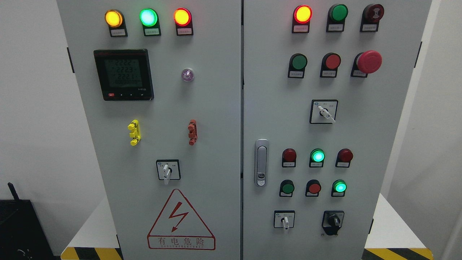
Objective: Turn on light switch 1
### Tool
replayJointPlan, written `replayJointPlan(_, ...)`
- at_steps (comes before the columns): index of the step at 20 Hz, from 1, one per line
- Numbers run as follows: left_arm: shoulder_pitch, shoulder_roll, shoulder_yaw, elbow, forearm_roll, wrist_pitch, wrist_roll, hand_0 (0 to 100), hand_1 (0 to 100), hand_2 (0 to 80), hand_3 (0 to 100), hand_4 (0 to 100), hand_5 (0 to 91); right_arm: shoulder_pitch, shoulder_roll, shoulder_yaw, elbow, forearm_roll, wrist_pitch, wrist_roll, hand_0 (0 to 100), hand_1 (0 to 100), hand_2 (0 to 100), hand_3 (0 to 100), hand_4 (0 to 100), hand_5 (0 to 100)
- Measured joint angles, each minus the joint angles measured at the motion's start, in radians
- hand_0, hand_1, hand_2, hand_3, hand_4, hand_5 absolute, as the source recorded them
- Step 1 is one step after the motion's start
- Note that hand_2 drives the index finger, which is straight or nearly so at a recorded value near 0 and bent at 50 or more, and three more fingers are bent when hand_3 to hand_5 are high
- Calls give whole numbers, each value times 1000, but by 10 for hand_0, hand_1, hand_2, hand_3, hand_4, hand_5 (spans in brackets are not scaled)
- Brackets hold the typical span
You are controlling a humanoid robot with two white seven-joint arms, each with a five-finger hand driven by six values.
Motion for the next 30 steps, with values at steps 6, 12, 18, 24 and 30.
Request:
replayJointPlan(6, 87, 18, 9, -156, 0, 5, -8, 312, 174, 0, 0, 0, 0, 0, 0, 0, 0, 0, 0, 0, 0, 0, 0, 0, 0, 0)
replayJointPlan(12, 186, 24, 62, -384, -33, -12, -13, 320, 204, 0, 0, 0, 0, 0, 0, 0, 0, 0, 0, 0, 0, 0, 0, 0, 0, 0)
replayJointPlan(18, 252, 25, 121, -607, -69, -160, -56, 367, 241, 0, 0, 243, 0, 0, 0, 0, 0, 0, 0, 0, 0, 0, 0, 0, 0, 0)
replayJointPlan(24, 295, 32, 171, -765, -74, -361, -62, 384, 327, 0, 253, 473, 151, 0, 0, 0, 0, 0, 0, 0, 0, 0, 0, 0, 0, 0)
replayJointPlan(30, 320, 40, 209, -930, -30, -415, -63, 375, 527, 164, 464, 669, 471, 0, 0, 0, 0, 0, 0, 0, 0, 0, 0, 0, 0, 0)
